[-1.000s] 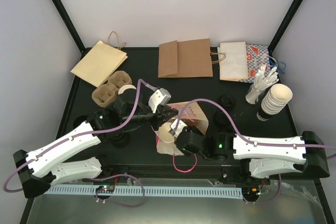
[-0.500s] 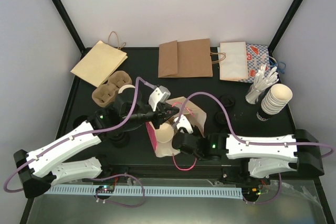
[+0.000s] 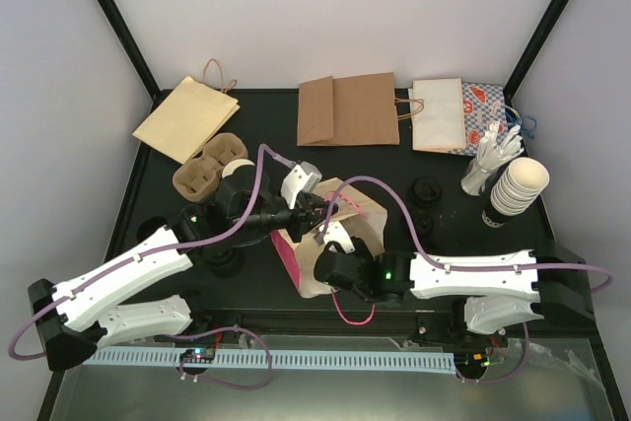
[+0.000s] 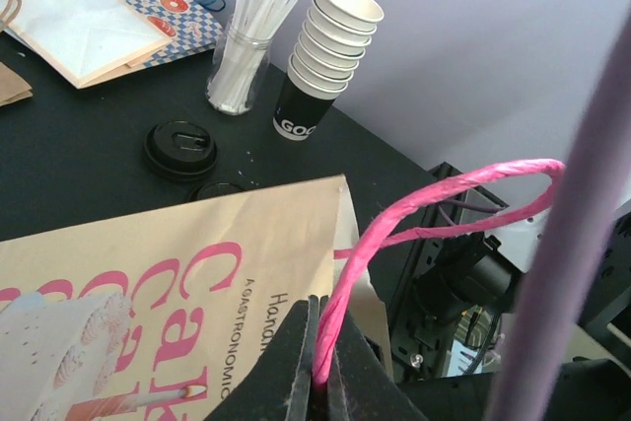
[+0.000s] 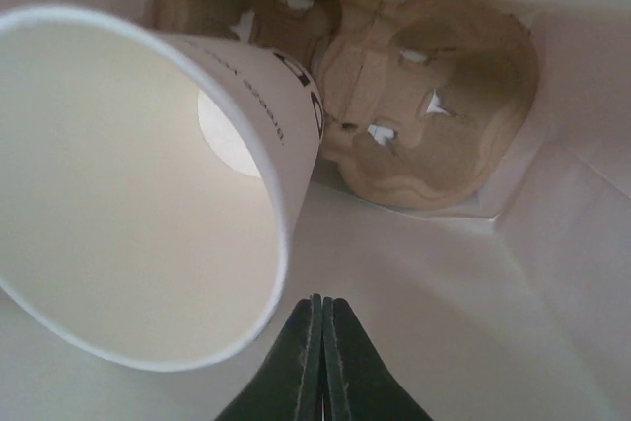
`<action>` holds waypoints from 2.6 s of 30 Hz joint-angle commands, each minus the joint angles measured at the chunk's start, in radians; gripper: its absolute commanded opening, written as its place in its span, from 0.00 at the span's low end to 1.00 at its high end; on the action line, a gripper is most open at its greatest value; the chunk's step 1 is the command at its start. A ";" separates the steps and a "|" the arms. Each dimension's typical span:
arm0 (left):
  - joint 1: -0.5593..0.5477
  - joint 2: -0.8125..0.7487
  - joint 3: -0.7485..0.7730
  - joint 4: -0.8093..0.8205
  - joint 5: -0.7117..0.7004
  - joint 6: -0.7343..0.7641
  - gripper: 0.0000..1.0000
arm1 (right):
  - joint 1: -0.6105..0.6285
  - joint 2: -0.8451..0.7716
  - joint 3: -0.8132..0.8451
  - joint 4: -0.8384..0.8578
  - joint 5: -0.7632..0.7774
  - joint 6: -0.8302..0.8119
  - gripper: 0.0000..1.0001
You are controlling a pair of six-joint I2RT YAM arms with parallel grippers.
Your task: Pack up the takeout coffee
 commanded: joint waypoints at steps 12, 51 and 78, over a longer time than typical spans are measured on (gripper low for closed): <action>0.008 0.007 -0.010 0.024 0.024 -0.009 0.01 | -0.003 -0.140 -0.024 0.073 -0.040 0.010 0.19; 0.039 0.002 -0.009 0.164 0.130 -0.001 0.02 | -0.015 -0.283 -0.126 -0.171 -0.046 0.038 0.40; 0.053 0.231 0.162 0.206 0.393 0.260 0.01 | 0.229 0.009 0.157 -0.236 -0.021 -0.188 0.38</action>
